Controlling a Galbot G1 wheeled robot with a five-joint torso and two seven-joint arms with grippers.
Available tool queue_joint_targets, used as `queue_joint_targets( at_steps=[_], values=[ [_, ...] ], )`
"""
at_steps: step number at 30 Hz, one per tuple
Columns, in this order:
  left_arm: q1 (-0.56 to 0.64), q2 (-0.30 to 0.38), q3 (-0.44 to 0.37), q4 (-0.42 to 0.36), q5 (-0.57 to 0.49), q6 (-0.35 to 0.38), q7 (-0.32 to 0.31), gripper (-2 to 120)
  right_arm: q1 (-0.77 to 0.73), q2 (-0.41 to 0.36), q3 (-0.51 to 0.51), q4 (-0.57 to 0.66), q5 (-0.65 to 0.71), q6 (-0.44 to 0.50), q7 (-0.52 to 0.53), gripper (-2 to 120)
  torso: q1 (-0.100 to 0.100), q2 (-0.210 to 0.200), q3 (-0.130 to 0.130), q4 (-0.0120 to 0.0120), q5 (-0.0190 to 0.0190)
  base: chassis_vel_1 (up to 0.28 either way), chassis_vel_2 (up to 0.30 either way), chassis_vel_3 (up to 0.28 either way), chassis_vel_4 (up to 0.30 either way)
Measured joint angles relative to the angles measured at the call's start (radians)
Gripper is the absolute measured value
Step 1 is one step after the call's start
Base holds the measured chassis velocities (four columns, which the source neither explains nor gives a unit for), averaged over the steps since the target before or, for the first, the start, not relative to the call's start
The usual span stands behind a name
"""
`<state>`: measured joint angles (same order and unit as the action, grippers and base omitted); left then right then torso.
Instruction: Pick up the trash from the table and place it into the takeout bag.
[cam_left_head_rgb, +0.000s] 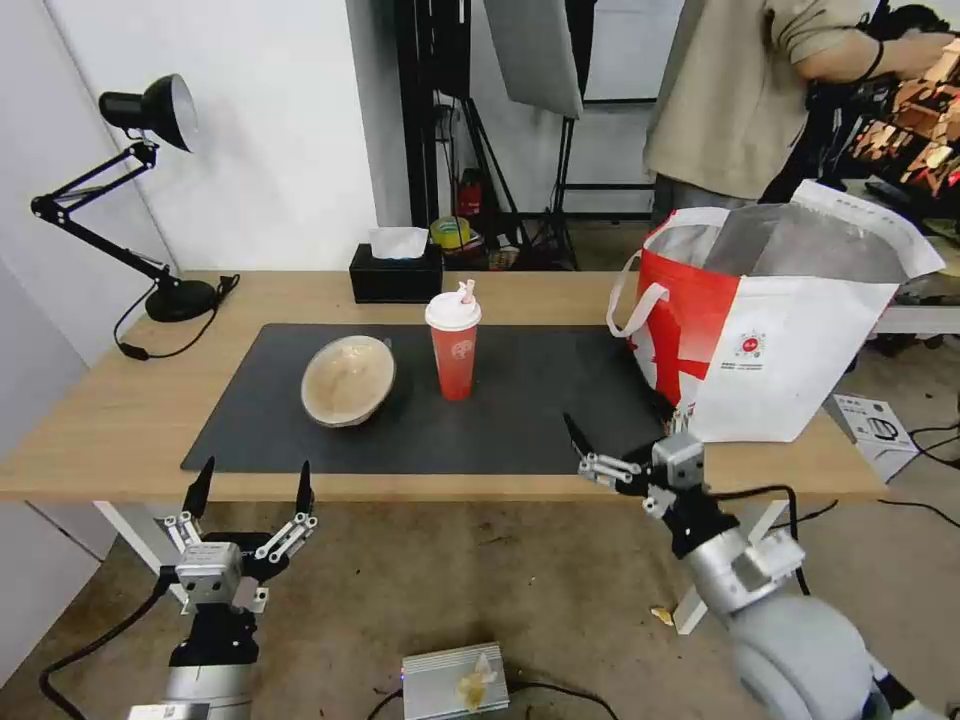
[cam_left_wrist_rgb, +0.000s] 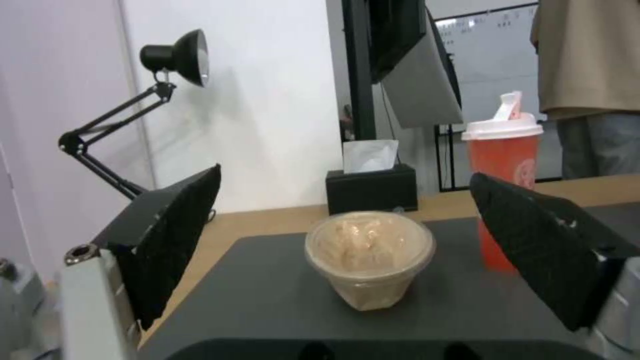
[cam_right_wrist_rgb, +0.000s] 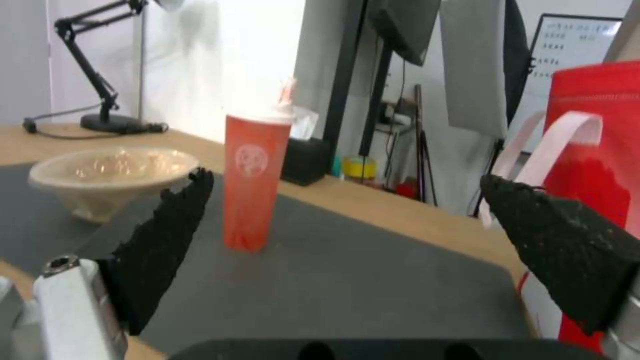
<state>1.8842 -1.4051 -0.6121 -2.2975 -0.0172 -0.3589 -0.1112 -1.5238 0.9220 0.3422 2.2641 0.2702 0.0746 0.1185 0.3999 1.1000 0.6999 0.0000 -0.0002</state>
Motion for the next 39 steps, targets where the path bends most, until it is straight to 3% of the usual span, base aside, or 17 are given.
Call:
queue_joint_targets(
  at_steps=[19, 39],
  values=[
    [-0.015, 0.014, 0.008, 0.028, -0.002, -0.001, 0.002, 100, -0.079, 0.081, 0.007, 0.000, -0.073, 0.022, -0.023, 100, 0.000, 0.000, 0.000, 0.0000, 0.0002, 0.000, 0.000, 0.000, 0.000],
    [-0.012, 0.012, 0.004, 0.039, -0.003, -0.001, 0.003, 100, -0.043, 0.084, -0.035, -0.030, -0.071, 0.017, -0.031, 100, 0.000, 0.000, 0.000, 0.0001, 0.0001, 0.000, 0.000, 0.000, 0.000]
  ],
)
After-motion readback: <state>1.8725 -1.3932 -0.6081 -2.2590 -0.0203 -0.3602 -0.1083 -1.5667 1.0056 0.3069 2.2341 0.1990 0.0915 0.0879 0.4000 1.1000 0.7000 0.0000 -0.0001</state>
